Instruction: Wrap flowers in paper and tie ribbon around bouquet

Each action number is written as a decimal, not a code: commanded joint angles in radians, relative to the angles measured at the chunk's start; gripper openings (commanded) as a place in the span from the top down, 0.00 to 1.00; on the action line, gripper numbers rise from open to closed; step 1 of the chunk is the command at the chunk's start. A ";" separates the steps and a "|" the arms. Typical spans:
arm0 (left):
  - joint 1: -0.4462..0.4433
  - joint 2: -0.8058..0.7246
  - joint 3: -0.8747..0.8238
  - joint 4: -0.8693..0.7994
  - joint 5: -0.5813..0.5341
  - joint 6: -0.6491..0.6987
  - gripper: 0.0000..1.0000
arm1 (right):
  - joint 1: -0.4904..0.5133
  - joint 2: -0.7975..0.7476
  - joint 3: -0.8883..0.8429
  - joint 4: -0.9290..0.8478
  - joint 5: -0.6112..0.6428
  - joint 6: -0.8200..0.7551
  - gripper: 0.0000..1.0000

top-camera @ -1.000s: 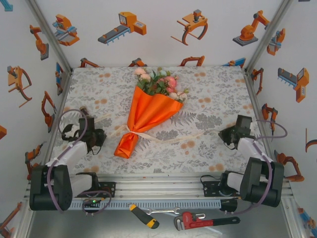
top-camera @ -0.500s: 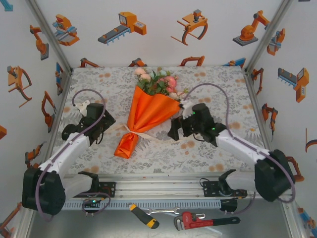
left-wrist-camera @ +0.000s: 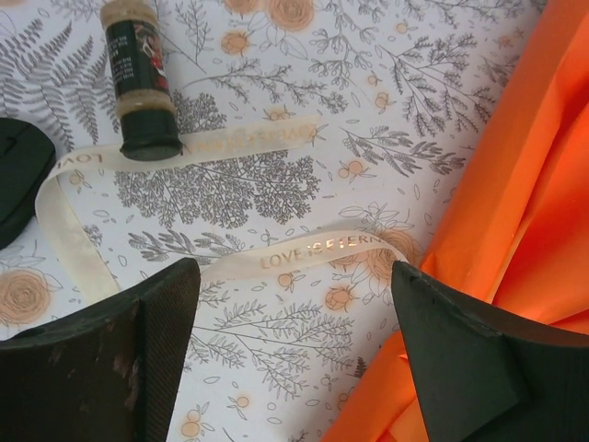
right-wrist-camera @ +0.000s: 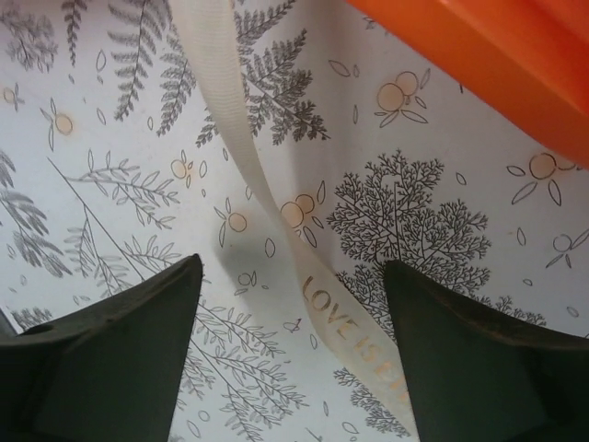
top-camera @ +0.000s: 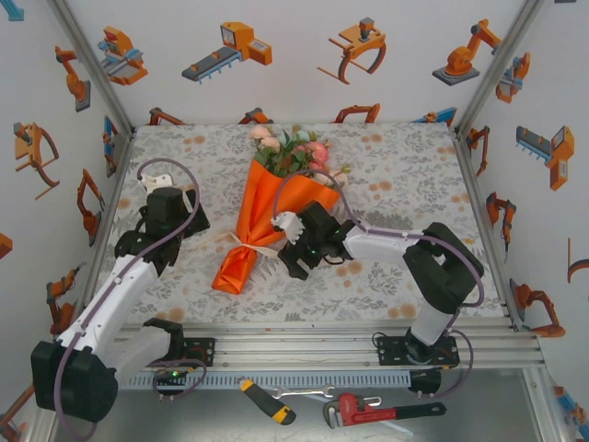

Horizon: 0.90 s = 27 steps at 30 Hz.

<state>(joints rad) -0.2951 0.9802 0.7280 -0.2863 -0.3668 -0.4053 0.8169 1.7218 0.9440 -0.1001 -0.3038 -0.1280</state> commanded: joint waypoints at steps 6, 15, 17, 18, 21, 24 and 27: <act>-0.004 -0.047 -0.019 0.021 0.072 0.108 0.20 | -0.047 -0.095 -0.081 0.030 0.117 -0.016 0.90; -0.086 0.062 0.026 0.002 0.277 0.299 0.21 | -0.330 -0.396 -0.259 0.086 -0.101 0.133 1.00; -0.145 0.121 0.057 -0.062 0.217 0.329 0.22 | -0.354 -0.409 -0.265 0.088 -0.111 0.156 1.00; -0.174 0.155 0.076 -0.111 0.167 0.337 0.22 | -0.370 -0.410 -0.264 0.088 -0.107 0.179 1.00; -0.238 0.245 0.147 -0.303 0.032 0.344 0.22 | -0.414 -0.412 -0.255 0.082 -0.122 0.224 1.00; -0.295 0.359 0.212 -0.455 -0.085 0.354 0.22 | -0.439 -0.412 -0.248 0.094 -0.163 0.238 1.00; -0.302 0.467 0.243 -0.529 -0.151 0.400 0.26 | -0.447 -0.421 -0.255 0.121 -0.181 0.238 1.00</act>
<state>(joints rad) -0.5930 1.3811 0.9424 -0.6319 -0.3939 -0.0715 0.3779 1.3178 0.6933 -0.0273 -0.4347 0.0811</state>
